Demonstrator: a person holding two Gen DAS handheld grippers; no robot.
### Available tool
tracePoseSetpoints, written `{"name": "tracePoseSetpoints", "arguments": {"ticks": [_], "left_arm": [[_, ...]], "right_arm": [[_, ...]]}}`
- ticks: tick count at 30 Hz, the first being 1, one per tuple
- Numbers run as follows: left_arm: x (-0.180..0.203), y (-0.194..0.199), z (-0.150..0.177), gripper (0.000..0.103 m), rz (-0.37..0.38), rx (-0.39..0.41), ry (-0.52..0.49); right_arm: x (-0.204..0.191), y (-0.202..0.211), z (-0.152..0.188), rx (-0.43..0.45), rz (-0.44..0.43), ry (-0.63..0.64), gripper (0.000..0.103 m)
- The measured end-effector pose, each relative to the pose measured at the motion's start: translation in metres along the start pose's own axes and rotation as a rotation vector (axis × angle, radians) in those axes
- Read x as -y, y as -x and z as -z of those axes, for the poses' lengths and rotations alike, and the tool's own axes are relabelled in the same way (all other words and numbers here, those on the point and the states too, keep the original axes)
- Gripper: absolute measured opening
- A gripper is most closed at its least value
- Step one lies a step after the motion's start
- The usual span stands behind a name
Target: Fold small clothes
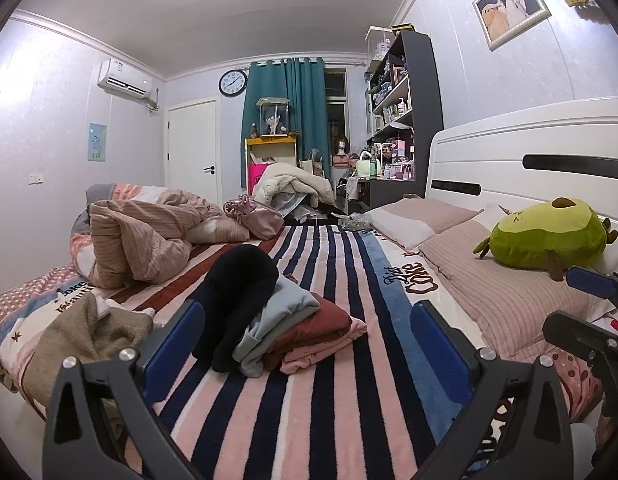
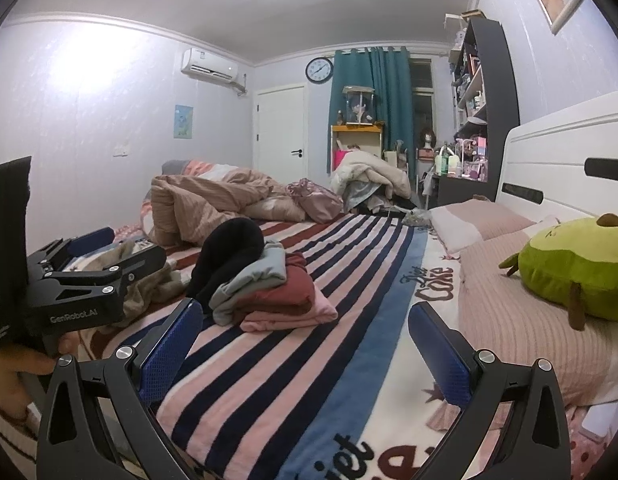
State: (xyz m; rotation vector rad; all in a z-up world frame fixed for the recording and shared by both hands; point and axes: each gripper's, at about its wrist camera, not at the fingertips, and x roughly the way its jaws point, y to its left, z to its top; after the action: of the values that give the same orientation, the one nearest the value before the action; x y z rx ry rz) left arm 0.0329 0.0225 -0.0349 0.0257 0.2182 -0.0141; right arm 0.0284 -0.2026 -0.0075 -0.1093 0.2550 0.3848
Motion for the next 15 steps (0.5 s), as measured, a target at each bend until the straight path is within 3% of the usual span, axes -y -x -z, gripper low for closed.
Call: {"name": "tracePoseSetpoints", "arguments": {"ticks": [15], "left_arm": [[0.005,0.006,-0.007,0.102,0.034,0.024,-0.02]], "right_arm": [[-0.014,0.015,-0.004,0.025,0.03,-0.023,0.103]]}}
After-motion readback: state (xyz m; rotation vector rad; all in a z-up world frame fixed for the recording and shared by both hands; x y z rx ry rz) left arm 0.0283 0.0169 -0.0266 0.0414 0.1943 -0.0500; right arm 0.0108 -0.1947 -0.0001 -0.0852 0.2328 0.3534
